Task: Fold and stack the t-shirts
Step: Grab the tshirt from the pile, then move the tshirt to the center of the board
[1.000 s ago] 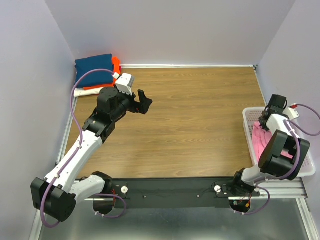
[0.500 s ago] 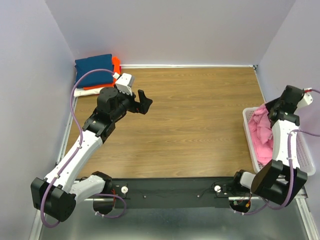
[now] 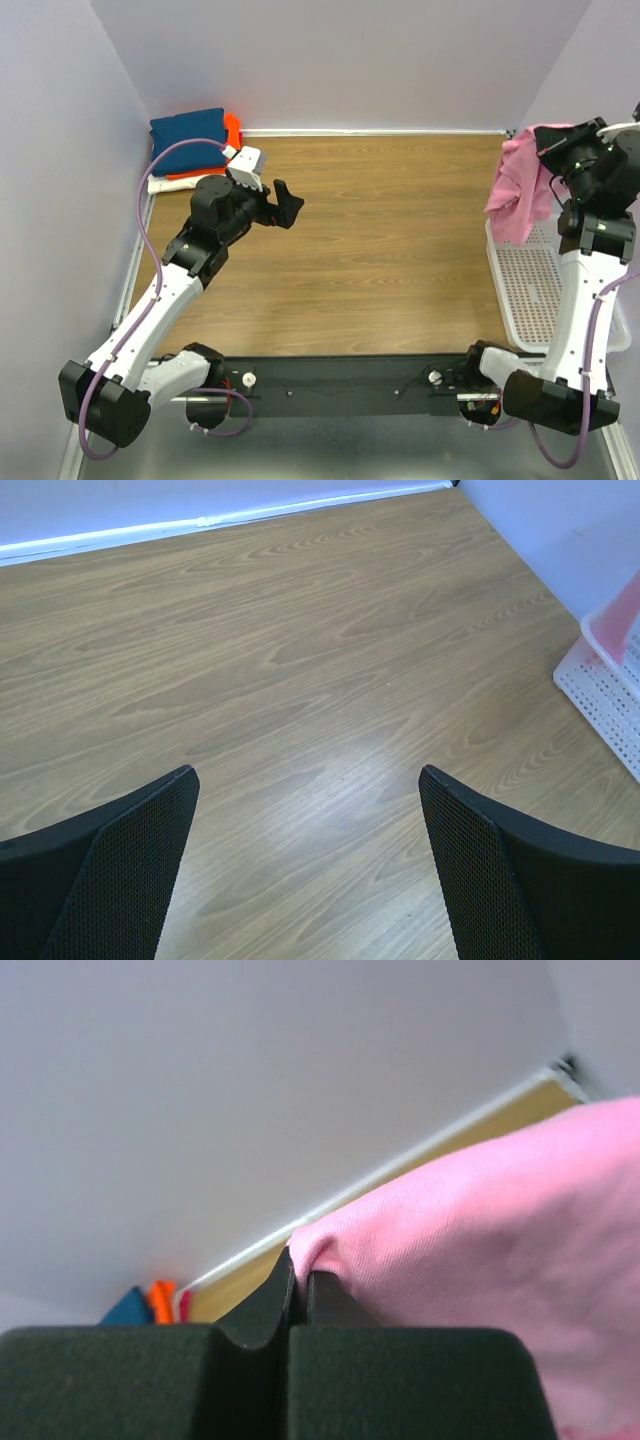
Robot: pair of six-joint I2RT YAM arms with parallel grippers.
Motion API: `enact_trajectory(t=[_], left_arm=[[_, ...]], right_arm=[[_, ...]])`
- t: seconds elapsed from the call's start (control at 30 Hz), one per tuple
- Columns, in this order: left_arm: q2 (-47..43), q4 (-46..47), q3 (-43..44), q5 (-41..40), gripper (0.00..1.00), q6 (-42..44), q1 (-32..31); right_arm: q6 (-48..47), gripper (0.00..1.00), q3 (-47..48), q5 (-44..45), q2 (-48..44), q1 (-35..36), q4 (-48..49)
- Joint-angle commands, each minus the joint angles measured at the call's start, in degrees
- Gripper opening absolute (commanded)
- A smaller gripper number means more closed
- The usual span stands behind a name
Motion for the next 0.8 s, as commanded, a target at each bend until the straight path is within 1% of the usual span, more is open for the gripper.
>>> enact_trajectory(t=[0.0, 0.07, 0.17, 0.2, 0.27, 0.3, 0.33, 0.37, 0.4, 0.47, 0.5, 0.53, 0.6, 0.67, 0.7, 0.73, 0.77], left_arm=[[-1.35, 0.1, -0.03, -1.31, 0.98, 0.87, 0.08], [-1.35, 0.02, -0.03, -1.4, 0.98, 0.87, 0.17], [-1.7, -0.16, -0.03, -1.93, 0.98, 0.96, 0.35], [-1.52, -0.25, -0.03, -2.19, 0.98, 0.96, 0.35], [-1.61, -0.25, -0.12, -2.37, 0.98, 0.96, 0.43], [-1.7, -0.25, -0.03, -2.54, 0.98, 0.96, 0.43], [-1.61, -0.42, -0.03, -2.72, 0.98, 0.96, 0.43], [-1.61, -0.42, -0.03, -3.16, 0.98, 0.96, 0.52], [-1.61, -0.51, -0.03, -3.51, 0.98, 0.96, 0.52], [-1.61, -0.69, 0.06, -4.91, 0.98, 0.87, 0.7], [-1.7, -0.86, 0.06, -5.44, 0.98, 0.87, 0.78], [-1.7, -1.04, -0.03, -6.05, 0.98, 0.79, 0.79], [-1.44, -1.13, 0.06, -7.28, 0.98, 0.7, 0.87], [-0.91, -1.48, 0.15, -7.73, 0.98, 0.61, 0.96], [-0.73, -1.48, 0.23, -7.73, 0.98, 0.52, 0.96], [-0.64, -1.74, 0.23, -7.82, 0.98, 0.43, 1.05], [-0.56, -1.74, 0.15, -7.91, 0.98, 0.35, 1.05]], right_arm=[[3.02, 0.0, 6.36, -11.31, -0.28, 2.5, 4.15], [4.78, 0.0, 7.94, -12.72, 0.51, 4.34, 5.2], [5.58, 0.0, 8.74, -12.82, 1.74, 9.43, 6.88], [5.58, 0.0, 8.91, -12.03, 2.18, 12.75, 7.4], [5.23, 0.0, 9.27, -10.8, 4.28, 16.72, 7.93], [4.88, 0.0, 9.79, -9.05, 5.25, 21.35, 7.93], [4.27, 0.0, 10.06, -7.73, 6.13, 23.92, 7.93], [3.04, 0.0, 10.15, -6.15, 6.92, 29.34, 7.93], [2.42, 0.0, 10.41, -2.57, 8.67, 32.18, 7.93], [0.93, 0.0, 10.5, 0.44, 10.53, 37.28, 7.93], [0.49, 0.0, 10.67, 2.54, 12.62, 41.75, 7.93], [0.05, 0.0, 10.85, 3.35, 13.86, 44.14, 7.93], [-0.57, 0.0, 10.33, 4.41, 15.54, 47.4, 7.67], [-0.75, 0.0, 7.27, 7.56, 16.51, 47.42, 7.32], [-1.44, 0.01, 5.94, 10.19, 16.34, 47.42, 6.1], [-2.15, 0.01, 4.8, 16.3, 16.25, 47.33, 5.31], [-2.85, 0.01, 2.7, 18.89, 16.08, 47.15, 4.6]])
